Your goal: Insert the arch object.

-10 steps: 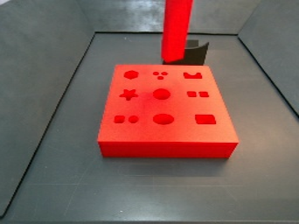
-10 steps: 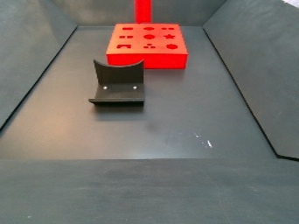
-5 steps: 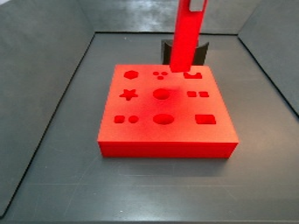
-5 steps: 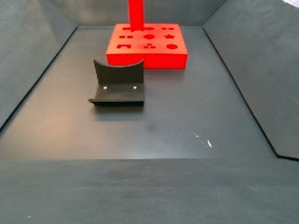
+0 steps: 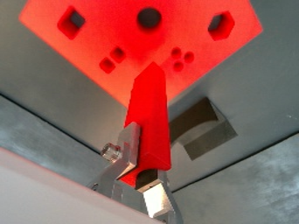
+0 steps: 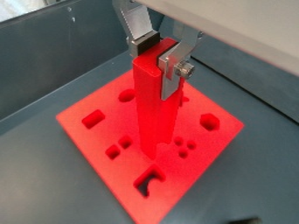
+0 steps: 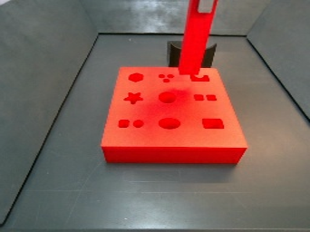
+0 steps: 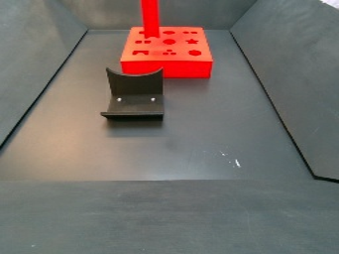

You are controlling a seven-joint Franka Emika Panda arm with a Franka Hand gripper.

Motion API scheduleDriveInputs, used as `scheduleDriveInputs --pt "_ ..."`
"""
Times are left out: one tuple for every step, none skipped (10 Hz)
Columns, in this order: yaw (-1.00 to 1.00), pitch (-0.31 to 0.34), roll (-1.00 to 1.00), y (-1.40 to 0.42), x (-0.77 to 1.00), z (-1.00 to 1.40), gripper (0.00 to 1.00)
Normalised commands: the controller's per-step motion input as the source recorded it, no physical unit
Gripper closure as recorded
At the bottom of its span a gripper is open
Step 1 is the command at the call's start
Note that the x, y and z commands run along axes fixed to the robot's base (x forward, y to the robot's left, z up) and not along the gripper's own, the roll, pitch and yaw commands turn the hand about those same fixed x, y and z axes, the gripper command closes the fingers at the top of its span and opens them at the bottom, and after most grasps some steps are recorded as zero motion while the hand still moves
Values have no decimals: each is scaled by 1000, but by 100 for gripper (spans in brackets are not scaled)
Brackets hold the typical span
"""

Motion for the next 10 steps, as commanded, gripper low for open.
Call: scheduleDriveInputs --pt "-277 -203 -489 311 309 220 100" --pt "-369 -199 -290 254 520 257 100" --pt "-474 -163 -90 177 474 111 100" --pt "-523 -29 0 86 0 0 100" --pt "-374 0 47 29 0 0 100" --pt "-323 0 126 0 6 -149 100" --pt "-180 3 153 14 0 -206 100" --pt "374 4 -24 49 77 -97 100" --pt "617 47 -13 0 146 -20 100" --pt "691 61 -39 0 163 -46 100"
